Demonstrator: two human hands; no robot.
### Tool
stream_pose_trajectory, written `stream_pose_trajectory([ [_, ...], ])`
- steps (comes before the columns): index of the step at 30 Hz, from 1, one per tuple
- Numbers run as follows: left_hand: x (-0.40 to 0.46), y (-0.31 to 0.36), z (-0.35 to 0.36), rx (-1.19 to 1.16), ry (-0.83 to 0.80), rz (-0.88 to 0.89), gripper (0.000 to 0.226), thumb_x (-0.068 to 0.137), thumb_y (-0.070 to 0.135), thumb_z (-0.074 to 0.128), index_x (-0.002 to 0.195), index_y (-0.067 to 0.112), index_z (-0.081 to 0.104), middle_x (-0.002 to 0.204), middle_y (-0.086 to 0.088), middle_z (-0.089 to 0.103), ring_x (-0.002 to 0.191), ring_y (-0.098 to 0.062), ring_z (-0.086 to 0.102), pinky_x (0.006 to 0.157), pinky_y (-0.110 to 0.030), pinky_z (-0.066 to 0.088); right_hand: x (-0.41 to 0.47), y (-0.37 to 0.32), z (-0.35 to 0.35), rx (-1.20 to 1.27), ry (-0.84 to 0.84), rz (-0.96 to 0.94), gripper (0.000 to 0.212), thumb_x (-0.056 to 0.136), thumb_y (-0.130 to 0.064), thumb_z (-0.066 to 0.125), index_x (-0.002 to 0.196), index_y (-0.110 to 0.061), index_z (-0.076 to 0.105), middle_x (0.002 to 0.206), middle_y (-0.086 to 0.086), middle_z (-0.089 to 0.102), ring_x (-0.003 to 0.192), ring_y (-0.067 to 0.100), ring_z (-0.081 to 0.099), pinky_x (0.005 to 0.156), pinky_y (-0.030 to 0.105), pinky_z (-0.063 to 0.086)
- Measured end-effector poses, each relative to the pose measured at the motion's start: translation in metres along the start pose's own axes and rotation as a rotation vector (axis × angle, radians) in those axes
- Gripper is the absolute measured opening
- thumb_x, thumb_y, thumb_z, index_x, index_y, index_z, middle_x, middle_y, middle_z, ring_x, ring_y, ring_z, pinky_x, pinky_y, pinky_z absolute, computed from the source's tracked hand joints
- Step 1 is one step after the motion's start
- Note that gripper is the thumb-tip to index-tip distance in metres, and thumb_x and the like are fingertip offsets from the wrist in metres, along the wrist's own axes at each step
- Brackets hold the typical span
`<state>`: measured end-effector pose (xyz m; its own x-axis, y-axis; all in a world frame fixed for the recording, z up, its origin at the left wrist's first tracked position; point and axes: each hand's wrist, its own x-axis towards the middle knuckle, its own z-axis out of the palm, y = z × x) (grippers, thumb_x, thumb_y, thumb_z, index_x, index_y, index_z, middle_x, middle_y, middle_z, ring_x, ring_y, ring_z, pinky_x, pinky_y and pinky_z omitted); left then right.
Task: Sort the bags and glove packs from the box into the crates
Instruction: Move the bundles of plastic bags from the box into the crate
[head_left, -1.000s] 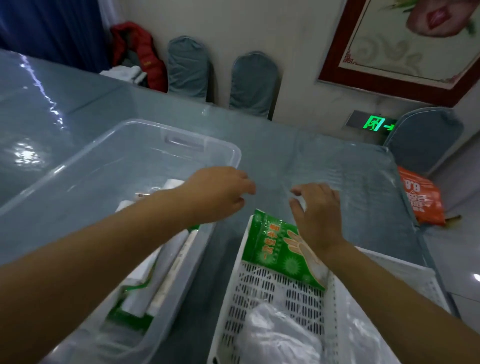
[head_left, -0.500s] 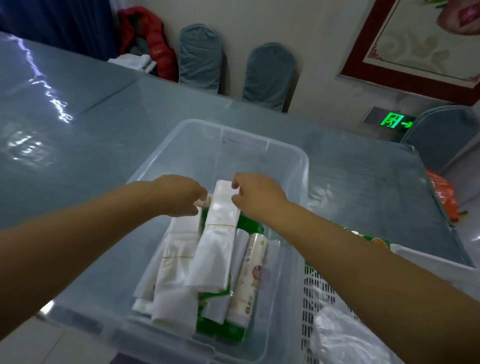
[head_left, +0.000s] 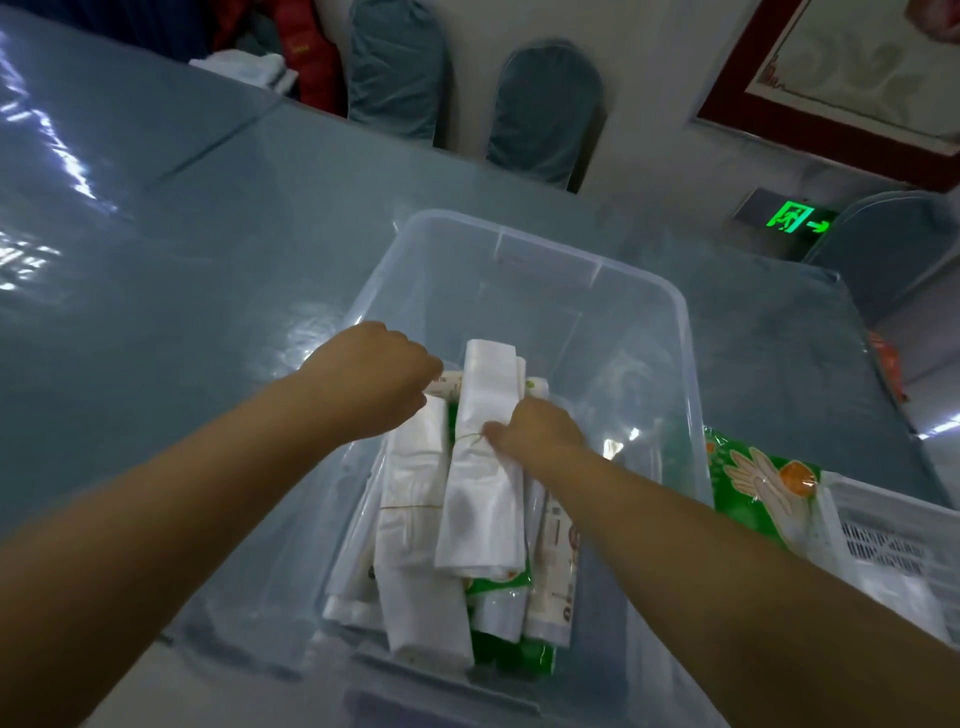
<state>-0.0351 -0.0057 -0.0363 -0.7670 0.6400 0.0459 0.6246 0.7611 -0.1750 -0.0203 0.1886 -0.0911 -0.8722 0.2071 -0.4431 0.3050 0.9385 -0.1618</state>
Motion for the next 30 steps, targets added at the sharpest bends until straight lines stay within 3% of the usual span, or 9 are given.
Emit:
stream_pose_trajectory([
  [2,-0.001,-0.001,0.003,0.040,0.019,0.010,0.022,0.083,0.027,0.050,0.100,0.025,0.063,0.082,0.003,0.068,0.071,-0.021,0.061,0.063,-0.029,0.033,0.001,0.000,0.004,0.125,0.024,0.057,0.061,0.081,-0.053,0.059,0.124,-0.010,0.051,0.127,0.019,0.054,0.115,0.036,0.052,0.092,0.043,0.048],
  [7,0.001,-0.002,0.006,0.077,0.034,0.010,0.013,0.082,0.027,0.052,0.088,0.023,0.062,0.069,0.004,0.063,0.055,-0.018,0.051,0.058,-0.028,0.028,0.003,0.002,0.012,0.271,0.153,0.125,0.055,0.074,-0.049,0.069,0.114,-0.014,0.056,0.115,0.010,0.060,0.104,0.029,0.056,0.087,0.038,0.049],
  [10,0.003,-0.001,0.008,0.080,0.030,0.001,0.012,0.082,0.028,0.052,0.088,0.023,0.062,0.069,0.004,0.063,0.052,-0.017,0.041,0.058,-0.028,0.027,0.001,-0.002,0.019,0.374,0.228,0.090,0.046,0.076,-0.037,0.073,0.110,-0.011,0.055,0.111,0.010,0.062,0.097,0.029,0.061,0.078,0.034,0.050],
  [15,0.001,0.001,0.006,0.108,0.004,-0.006,0.013,0.084,0.027,0.050,0.088,0.022,0.061,0.068,0.004,0.060,0.052,-0.017,0.038,0.058,-0.029,0.028,-0.007,-0.011,0.018,0.362,0.339,0.033,0.045,0.079,-0.026,0.074,0.113,-0.011,0.049,0.115,0.010,0.059,0.101,0.028,0.060,0.077,0.032,0.047],
  [20,0.000,0.005,0.001,0.095,-0.098,0.008,0.014,0.089,0.028,0.051,0.096,0.020,0.060,0.074,0.002,0.061,0.059,-0.014,0.046,0.066,-0.030,0.045,-0.011,-0.012,0.007,0.529,0.118,0.064,0.031,0.079,-0.017,0.070,0.107,-0.009,0.057,0.108,0.009,0.064,0.091,0.025,0.061,0.066,0.027,0.046],
  [25,-0.003,0.010,-0.012,0.102,-0.106,0.004,0.018,0.091,0.027,0.047,0.099,0.020,0.061,0.085,0.001,0.066,0.075,-0.018,0.061,0.071,-0.032,0.046,-0.022,-0.002,-0.015,0.706,-0.017,0.097,0.037,0.077,-0.017,0.069,0.109,-0.007,0.053,0.096,0.007,0.057,0.092,0.026,0.059,0.084,0.037,0.051],
  [27,-0.002,0.014,-0.019,0.001,-0.049,-0.096,0.023,0.089,0.034,0.046,0.103,0.025,0.063,0.092,0.003,0.068,0.083,-0.019,0.062,0.070,-0.031,0.046,-0.029,-0.001,-0.030,0.781,0.069,0.008,0.022,0.074,-0.015,0.071,0.089,-0.009,0.055,0.085,0.007,0.060,0.080,0.025,0.061,0.076,0.035,0.053],
  [30,0.001,0.021,-0.030,-0.429,0.069,-0.309,0.042,0.085,0.048,0.053,0.120,0.026,0.054,0.114,0.005,0.065,0.096,-0.017,0.062,0.073,-0.029,0.048,-0.044,-0.007,-0.057,1.039,0.195,-0.148,0.022,0.071,-0.008,0.074,0.071,-0.013,0.053,0.071,0.007,0.060,0.064,0.021,0.058,0.063,0.033,0.050],
])
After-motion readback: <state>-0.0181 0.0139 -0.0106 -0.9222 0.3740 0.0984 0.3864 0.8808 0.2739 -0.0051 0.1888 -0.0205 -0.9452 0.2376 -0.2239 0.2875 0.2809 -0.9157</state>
